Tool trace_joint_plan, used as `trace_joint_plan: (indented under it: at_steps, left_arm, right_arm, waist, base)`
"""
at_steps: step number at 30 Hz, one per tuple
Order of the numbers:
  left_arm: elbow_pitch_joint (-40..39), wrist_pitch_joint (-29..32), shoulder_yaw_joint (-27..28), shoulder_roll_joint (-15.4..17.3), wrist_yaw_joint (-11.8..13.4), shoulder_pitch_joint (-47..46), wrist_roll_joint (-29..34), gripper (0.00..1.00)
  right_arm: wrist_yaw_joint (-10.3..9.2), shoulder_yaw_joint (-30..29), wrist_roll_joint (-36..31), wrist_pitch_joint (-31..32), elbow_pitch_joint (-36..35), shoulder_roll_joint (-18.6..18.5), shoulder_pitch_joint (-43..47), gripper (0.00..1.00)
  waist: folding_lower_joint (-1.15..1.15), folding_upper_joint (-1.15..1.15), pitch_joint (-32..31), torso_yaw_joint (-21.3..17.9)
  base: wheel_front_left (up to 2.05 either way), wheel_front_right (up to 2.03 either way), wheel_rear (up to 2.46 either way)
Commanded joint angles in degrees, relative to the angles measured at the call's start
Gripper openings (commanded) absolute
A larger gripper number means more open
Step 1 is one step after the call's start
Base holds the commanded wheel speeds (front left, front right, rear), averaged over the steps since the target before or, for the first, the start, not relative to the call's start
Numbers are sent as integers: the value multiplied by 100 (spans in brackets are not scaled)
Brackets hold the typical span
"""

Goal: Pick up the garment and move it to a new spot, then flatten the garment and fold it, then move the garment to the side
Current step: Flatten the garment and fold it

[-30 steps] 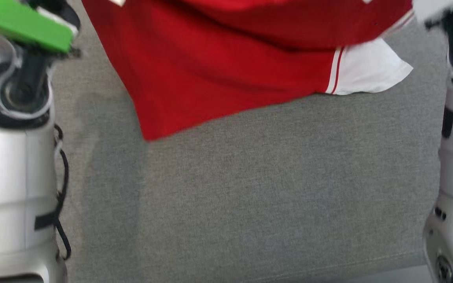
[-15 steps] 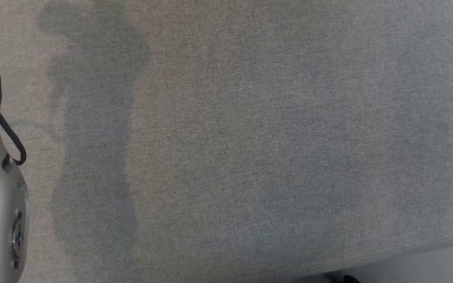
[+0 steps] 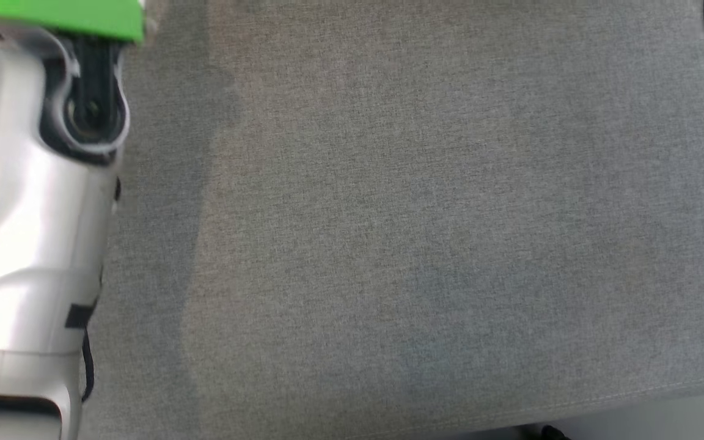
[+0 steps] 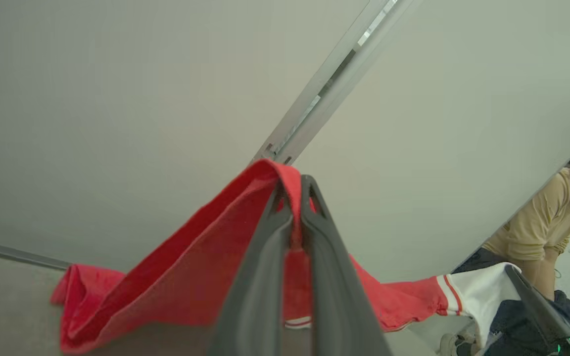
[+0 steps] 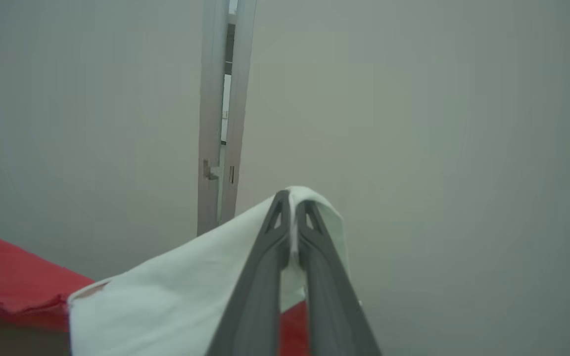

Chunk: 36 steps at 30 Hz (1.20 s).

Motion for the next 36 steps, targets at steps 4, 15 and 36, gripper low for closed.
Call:
trace_joint_plan:
  at_steps: [4,15,36]
  left_arm:
    - [326,-44,-374,115,-25,1009,-238,0]
    - [695,189,-1083,486,-14,2984,-486,0]
    - [-469,472,-1216,864,1186,5078,-748,0]
  right_arm:
    - [-8,44,613,521,-233,-218,1307,0]
    - [-9,-804,1123,3126,-2053,-68,4655,0]
    - [-9,-2179,429,5341,-4432,1392,7471,0]
  waist:
    - [0,0,-475,107]
    - [0,0,-1700,170]
    - [0,0,-2341,271]
  base:
    - [0,0,0]
    - [0,0,0]
    - [0,0,0]
